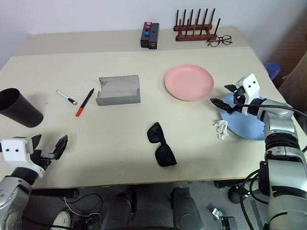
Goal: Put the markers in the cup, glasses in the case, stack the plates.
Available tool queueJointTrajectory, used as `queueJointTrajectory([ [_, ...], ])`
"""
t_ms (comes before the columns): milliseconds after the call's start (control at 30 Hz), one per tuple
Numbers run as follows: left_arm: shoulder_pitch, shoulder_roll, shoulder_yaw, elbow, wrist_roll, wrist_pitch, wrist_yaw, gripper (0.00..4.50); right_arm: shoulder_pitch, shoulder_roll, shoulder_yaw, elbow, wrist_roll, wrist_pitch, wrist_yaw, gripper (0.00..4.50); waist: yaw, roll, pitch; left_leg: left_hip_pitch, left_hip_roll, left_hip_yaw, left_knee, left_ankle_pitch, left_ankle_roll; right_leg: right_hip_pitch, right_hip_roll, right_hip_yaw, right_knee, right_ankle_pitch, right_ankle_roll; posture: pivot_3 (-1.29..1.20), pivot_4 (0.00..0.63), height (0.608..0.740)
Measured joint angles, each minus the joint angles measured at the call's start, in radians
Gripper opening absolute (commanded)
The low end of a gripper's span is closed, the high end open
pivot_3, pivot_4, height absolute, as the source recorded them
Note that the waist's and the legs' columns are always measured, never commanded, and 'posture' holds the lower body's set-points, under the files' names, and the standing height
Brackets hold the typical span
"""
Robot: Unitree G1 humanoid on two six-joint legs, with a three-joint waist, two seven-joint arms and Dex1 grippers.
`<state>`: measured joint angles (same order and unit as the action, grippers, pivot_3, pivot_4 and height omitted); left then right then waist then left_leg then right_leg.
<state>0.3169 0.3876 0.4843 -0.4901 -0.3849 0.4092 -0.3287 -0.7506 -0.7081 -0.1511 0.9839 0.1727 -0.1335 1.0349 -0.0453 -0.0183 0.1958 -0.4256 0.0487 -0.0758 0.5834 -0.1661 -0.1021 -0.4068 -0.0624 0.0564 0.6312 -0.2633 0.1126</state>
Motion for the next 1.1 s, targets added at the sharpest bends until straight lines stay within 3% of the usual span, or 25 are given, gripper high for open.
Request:
queueJointTrajectory([
  [267,-0.024,-0.005,-0.028,0.016,0.007,-0.005,0.006,4.31,0.028,0.021,0.004,-0.134,0.008,0.055,-0.021,4.50,0.002,0.000,0.000,0.000,0.000,0.000,0.001,0.000,0.000,0.000,0.000,0.000,0.000,0.000,0.000,0.00,0.150,0.740],
  [500,-0.057,-0.002,-0.041,0.016,0.006,0.018,0.025,4.31,0.157,0.022,0.003,-0.376,0.039,0.175,-0.047,4.50,0.001,0.000,0.000,0.000,0.000,0.000,0.002,0.000,0.000,0.001,0.000,0.000,0.002,0.000,0.001,0.00,0.150,0.740],
  [733,-0.153,0.014,-0.072,0.007,0.005,0.115,0.079,4.41,0.160,0.085,0.030,-0.587,0.049,0.294,-0.109,4.50,0.002,0.000,0.000,0.000,0.000,0.000,0.006,0.000,0.000,0.001,0.001,0.000,0.004,0.000,0.001,0.00,0.150,0.740],
  [900,-0.287,0.066,-0.101,0.026,0.021,0.240,0.128,4.41,0.173,0.148,0.080,-0.725,0.051,0.338,-0.137,4.50,0.006,0.000,0.000,0.000,0.000,-0.001,0.007,0.000,0.000,0.001,0.001,0.000,0.004,0.001,0.002,0.00,0.150,0.740],
  [1100,-0.568,0.120,-0.217,0.174,0.051,0.402,0.144,4.41,0.257,0.207,0.167,-1.005,0.107,0.449,-0.140,4.50,0.006,0.000,0.000,-0.001,0.000,-0.003,0.007,0.000,0.000,0.002,0.002,0.000,0.004,0.002,0.004,0.00,0.150,0.740],
])
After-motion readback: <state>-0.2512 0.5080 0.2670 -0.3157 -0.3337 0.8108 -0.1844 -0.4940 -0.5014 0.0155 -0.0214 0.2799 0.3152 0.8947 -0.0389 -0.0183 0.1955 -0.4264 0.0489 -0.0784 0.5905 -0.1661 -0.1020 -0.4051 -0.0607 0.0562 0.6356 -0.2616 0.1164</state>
